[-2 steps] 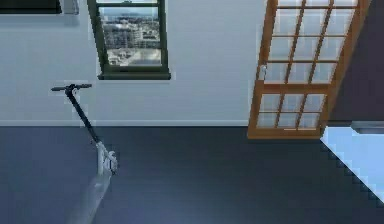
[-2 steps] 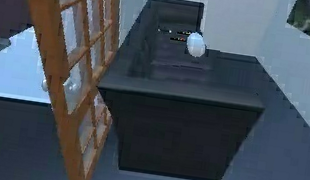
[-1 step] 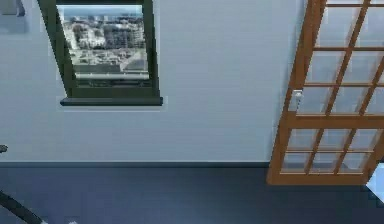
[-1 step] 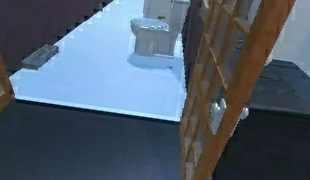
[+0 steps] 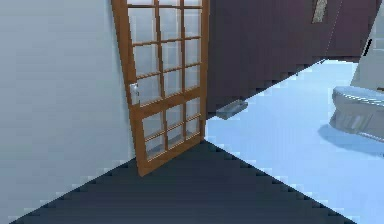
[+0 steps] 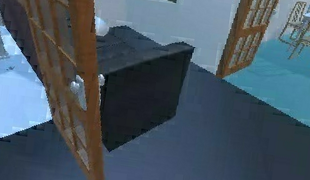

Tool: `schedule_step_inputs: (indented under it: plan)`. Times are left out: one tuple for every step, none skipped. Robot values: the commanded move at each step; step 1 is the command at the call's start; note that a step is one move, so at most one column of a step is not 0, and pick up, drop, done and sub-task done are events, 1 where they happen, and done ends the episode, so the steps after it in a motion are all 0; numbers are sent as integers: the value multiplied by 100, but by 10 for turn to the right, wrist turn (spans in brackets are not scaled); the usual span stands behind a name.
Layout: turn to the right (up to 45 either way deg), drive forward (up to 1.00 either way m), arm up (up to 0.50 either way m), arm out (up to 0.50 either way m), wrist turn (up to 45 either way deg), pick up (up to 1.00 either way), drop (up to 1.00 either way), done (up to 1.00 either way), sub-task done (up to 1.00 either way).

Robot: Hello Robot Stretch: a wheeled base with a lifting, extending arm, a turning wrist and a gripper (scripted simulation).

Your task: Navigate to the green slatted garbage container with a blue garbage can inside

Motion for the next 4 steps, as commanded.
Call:
schedule_step_inputs:
  plan:
    - [120,0,0,0,0,0,0,0,0]
    - [0,55,0,0,0,0,0,0,0]
    - [360,0,0,0,0,0,0,0,0]
    - [0,45,0,0,0,0,0,0,0]
